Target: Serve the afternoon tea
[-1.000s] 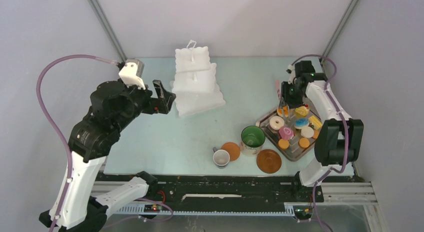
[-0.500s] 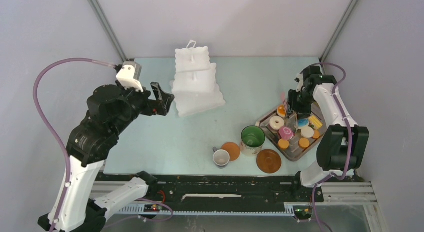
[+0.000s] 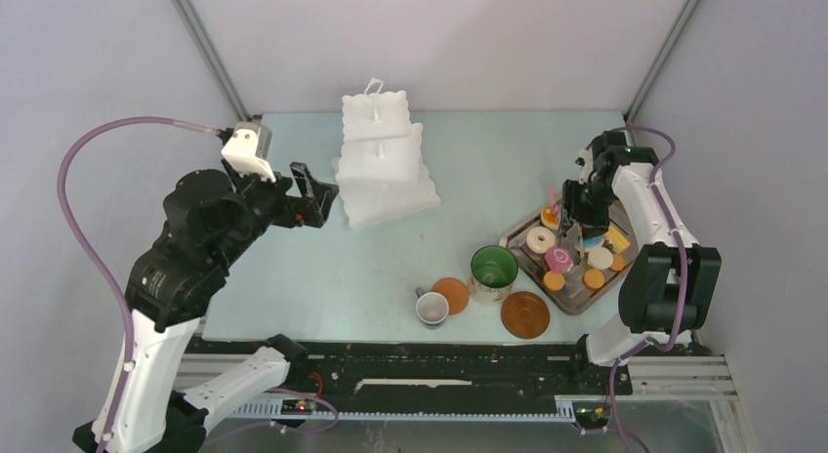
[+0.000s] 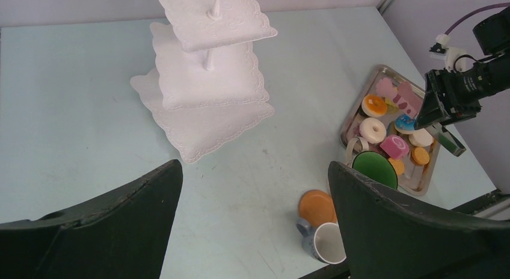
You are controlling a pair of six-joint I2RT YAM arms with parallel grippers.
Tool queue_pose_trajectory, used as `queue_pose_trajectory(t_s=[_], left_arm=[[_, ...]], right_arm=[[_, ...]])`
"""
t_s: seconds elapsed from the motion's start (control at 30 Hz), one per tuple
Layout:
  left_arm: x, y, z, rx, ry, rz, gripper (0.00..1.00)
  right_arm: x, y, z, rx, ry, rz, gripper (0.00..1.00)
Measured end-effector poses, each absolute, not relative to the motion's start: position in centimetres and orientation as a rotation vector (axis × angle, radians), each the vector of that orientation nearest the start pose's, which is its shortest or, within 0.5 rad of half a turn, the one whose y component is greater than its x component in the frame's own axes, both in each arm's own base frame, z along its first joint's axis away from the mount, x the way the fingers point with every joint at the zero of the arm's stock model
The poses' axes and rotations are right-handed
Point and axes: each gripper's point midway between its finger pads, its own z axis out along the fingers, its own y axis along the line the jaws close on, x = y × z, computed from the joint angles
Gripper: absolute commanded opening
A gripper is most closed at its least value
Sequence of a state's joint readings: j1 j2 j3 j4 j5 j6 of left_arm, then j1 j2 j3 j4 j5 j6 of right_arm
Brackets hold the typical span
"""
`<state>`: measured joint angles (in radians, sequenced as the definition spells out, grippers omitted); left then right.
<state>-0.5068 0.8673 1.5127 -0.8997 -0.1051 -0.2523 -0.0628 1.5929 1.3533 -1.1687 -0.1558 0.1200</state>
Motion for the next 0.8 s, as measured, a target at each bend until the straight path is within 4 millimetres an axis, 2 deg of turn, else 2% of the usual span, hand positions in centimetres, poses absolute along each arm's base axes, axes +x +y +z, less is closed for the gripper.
queue_pose_trajectory(t_s=[0.4, 0.8], left_arm=[[21.4, -10.9, 40.8, 0.158, 1.839, -0.435, 0.98], [21.6, -10.9, 40.8, 0.157, 1.841, -0.428, 0.98]], right_arm=[[27.1, 1.5, 11.0, 0.233, 3.031, 0.248, 0.52], [27.2, 1.5, 10.0, 0.239, 3.062, 0.25, 0.53]])
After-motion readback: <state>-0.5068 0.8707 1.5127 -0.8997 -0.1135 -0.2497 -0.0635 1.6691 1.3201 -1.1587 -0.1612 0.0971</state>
